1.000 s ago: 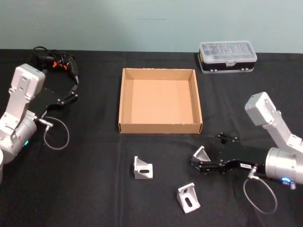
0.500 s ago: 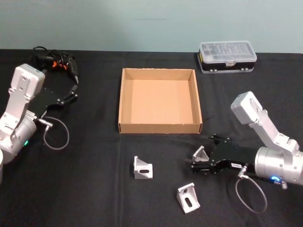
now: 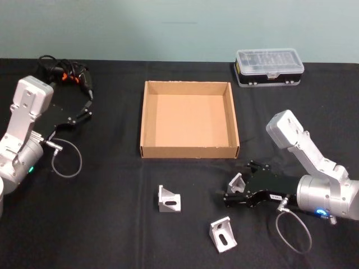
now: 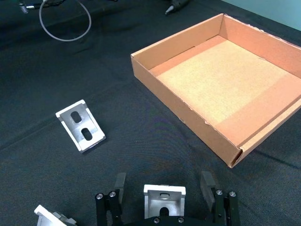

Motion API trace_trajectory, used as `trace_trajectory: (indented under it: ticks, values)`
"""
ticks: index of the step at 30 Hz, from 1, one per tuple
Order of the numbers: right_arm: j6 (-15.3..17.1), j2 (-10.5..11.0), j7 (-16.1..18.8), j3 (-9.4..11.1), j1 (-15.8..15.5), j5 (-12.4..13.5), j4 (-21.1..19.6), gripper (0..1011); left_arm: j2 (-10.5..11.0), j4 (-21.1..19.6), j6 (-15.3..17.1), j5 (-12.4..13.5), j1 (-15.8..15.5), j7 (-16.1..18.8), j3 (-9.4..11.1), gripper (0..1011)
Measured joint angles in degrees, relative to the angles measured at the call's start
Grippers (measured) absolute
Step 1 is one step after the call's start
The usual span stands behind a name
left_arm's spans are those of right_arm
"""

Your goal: Use one hand to pick up the angle iron from the table and place it into the box.

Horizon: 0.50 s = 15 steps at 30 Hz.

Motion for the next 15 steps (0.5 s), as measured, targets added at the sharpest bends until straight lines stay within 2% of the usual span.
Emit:
trace_trajectory:
  ticks: [5, 9, 11, 12, 15]
  values:
    - [0.00, 0.06, 0.00, 0.01, -0.01, 0.02, 0.02, 978, 0.00, 0.00, 0.00, 0.00, 0.00, 0.00, 0.00, 1000]
    - [0.00, 0.10, 0.00, 0.02, -0.03, 0.04, 0.02, 863, 0.00, 0.00, 0.00, 0.00, 0.00, 0.00, 0.00, 1000]
    - [0.00, 0.10, 0.01, 0.03, -0.04, 0.05, 0.02, 837, 0.00, 0.00, 0.00, 0.00, 0.00, 0.00, 0.00, 1000]
    - [0.00, 0.11, 0.01, 0.03, -0.04, 0.06, 0.02, 776, 0.00, 0.00, 0.00, 0.00, 0.00, 0.00, 0.00, 1000]
    - [0.00, 0.13, 0.03, 0.05, -0.06, 0.07, 0.02, 721, 0.00, 0.00, 0.00, 0.00, 0.00, 0.00, 0.00, 1000]
